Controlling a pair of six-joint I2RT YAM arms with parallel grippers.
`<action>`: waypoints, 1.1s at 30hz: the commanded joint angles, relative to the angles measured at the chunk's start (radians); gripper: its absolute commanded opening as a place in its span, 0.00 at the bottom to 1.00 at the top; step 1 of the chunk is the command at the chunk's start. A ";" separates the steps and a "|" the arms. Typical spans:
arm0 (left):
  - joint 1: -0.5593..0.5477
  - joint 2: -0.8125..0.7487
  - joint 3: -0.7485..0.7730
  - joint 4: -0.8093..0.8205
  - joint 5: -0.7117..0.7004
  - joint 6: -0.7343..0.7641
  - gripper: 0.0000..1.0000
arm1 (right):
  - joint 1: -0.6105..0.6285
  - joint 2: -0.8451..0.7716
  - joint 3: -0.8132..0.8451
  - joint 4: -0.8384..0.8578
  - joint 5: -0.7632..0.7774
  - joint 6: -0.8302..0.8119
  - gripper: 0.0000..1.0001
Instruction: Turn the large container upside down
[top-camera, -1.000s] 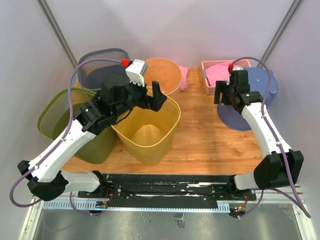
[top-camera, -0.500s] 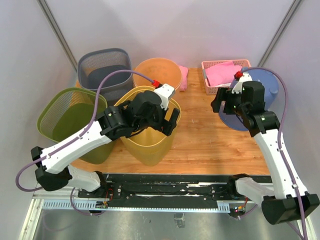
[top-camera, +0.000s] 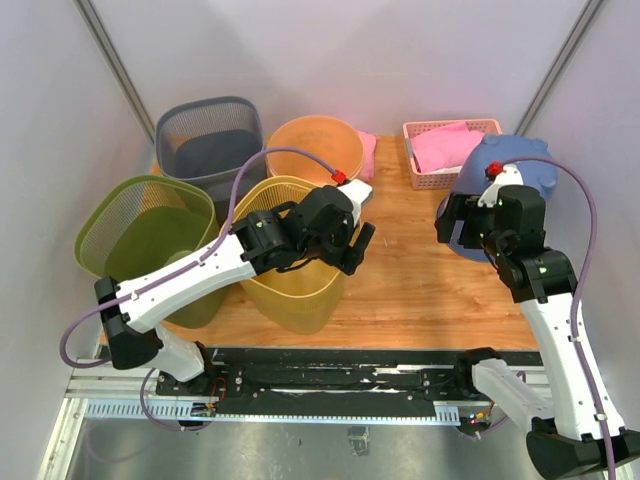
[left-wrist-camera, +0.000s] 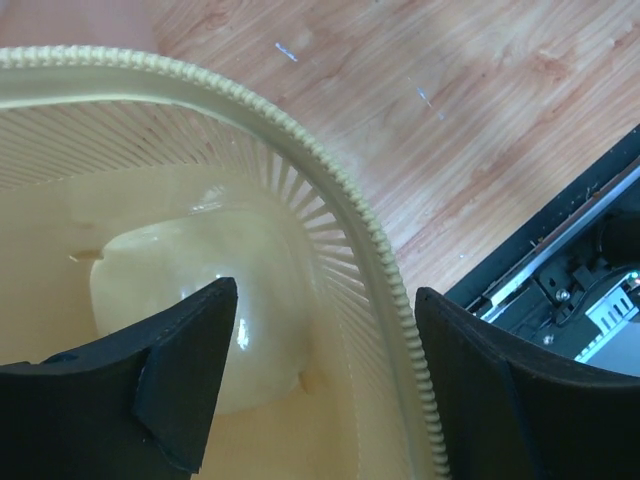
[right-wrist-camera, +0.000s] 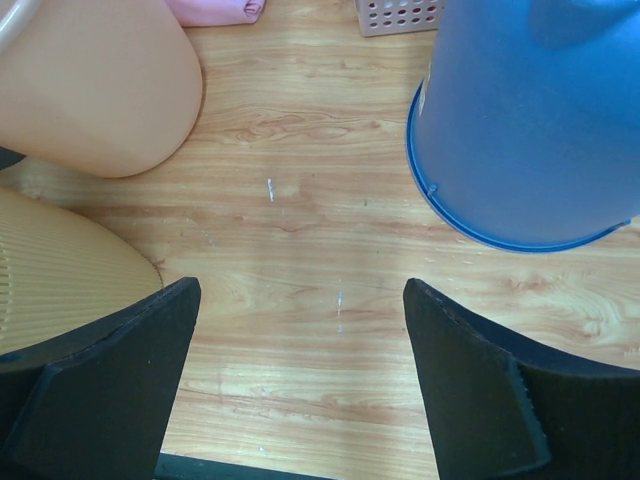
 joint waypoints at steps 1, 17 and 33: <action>-0.001 -0.006 0.006 0.018 0.018 -0.012 0.72 | 0.012 -0.013 0.013 -0.039 0.029 0.009 0.84; -0.002 0.051 0.107 0.230 0.226 -0.106 0.00 | 0.012 -0.115 0.150 -0.117 0.021 -0.061 0.83; 0.080 -0.103 -0.013 0.706 0.332 -0.317 0.00 | 0.012 -0.039 0.315 -0.253 0.011 -0.034 0.93</action>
